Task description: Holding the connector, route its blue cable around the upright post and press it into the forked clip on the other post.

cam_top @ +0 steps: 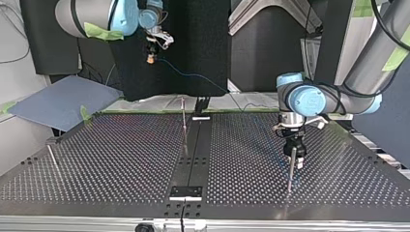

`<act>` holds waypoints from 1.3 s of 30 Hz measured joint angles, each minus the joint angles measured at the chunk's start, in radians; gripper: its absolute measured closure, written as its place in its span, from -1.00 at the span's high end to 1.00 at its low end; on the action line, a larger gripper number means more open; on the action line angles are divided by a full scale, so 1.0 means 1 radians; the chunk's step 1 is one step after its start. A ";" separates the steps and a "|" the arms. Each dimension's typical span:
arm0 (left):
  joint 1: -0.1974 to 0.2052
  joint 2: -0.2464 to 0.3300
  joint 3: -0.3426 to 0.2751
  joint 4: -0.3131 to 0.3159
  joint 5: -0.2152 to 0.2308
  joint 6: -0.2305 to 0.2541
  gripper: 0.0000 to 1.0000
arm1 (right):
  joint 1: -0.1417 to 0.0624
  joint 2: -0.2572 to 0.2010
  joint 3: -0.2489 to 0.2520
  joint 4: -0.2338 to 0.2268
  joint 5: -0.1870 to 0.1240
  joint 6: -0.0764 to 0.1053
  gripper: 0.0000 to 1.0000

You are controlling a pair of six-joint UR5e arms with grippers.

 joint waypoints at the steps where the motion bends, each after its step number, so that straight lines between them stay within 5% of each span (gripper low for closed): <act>1: 0.000 0.000 0.000 0.000 0.000 0.001 0.19 | -0.002 -0.011 0.000 0.010 -0.001 -0.006 -1.00; 4: -0.001 0.000 0.000 0.000 0.003 0.002 0.44 | -0.006 -0.036 0.000 0.036 -0.004 -0.013 -1.00; 6: -0.002 0.000 0.000 0.000 0.007 0.002 0.87 | -0.008 -0.055 0.000 0.055 -0.006 -0.017 -1.00; 8: -0.003 0.000 0.000 -0.003 0.009 0.003 1.00 | -0.011 -0.071 0.001 0.070 -0.007 -0.022 -1.00; 15: -0.013 0.001 0.000 -0.050 -0.027 0.008 1.00 | -0.028 -0.130 0.000 0.125 -0.012 -0.038 -1.00; 24: -0.036 0.002 0.000 -0.122 -0.097 0.020 1.00 | -0.053 -0.212 -0.008 0.136 -0.035 -0.053 -1.00; 34: -0.049 0.012 -0.002 -0.165 -0.110 0.000 1.00 | -0.059 -0.294 -0.023 0.148 -0.069 -0.065 -1.00; 39: -0.044 0.044 -0.026 -0.192 -0.111 0.000 1.00 | -0.055 -0.309 -0.025 0.149 -0.082 -0.085 -1.00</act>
